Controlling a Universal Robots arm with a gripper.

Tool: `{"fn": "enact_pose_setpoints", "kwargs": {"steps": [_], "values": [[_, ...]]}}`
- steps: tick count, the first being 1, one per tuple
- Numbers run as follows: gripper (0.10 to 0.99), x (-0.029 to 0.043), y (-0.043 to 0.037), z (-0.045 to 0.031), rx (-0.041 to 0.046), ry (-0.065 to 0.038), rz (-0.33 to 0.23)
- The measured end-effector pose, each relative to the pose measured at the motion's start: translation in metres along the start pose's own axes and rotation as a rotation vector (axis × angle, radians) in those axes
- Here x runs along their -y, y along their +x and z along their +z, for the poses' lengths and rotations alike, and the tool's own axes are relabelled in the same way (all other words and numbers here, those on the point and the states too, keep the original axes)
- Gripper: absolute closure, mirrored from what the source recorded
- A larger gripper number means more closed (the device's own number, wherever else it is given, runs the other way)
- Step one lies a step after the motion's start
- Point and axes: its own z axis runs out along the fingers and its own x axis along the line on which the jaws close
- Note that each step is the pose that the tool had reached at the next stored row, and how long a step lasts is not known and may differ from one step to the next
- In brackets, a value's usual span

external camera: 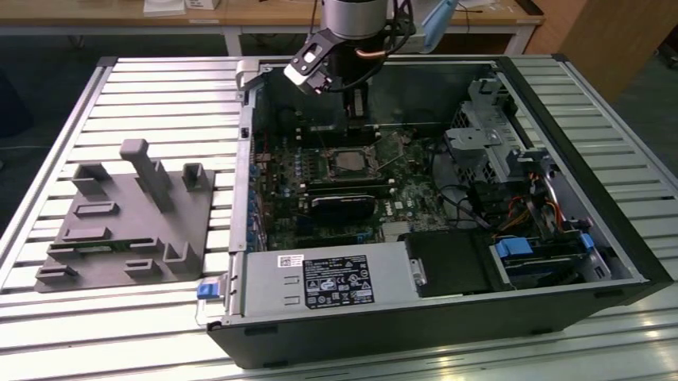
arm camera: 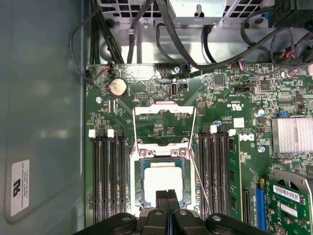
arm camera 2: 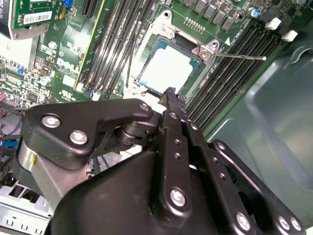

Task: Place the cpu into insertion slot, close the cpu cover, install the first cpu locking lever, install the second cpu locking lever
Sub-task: 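Close the cpu cover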

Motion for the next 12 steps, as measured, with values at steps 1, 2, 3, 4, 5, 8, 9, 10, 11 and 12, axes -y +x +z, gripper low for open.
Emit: {"fn": "enact_pose_setpoints", "kwargs": {"steps": [1,2,3,4,5,8,9,10,11,12], "values": [[0.980,0.0000,0.0000,0.0000,0.0000,0.000,0.000],[0.980,0.0000,0.0000,-0.0001,0.0002,0.000,0.000],[0.980,-0.0002,0.0000,-0.0001,0.0002,0.000,0.000],[0.980,-0.0008,0.0000,-0.0001,0.0003,0.000,0.000],[0.980,-0.0017,0.0000,-0.0001,0.0003,0.000,0.000],[0.980,-0.0054,0.0002,0.0003,0.0003,0.000,0.000],[0.980,-0.0071,0.0003,0.0004,0.0002,0.000,0.000],[0.980,-0.0089,0.0003,0.0005,0.0002,0.000,0.000],[0.980,-0.0104,0.0004,0.0006,0.0002,0.000,0.000],[0.980,-0.0119,0.0004,0.0008,0.0001,0.000,0.000]]}}
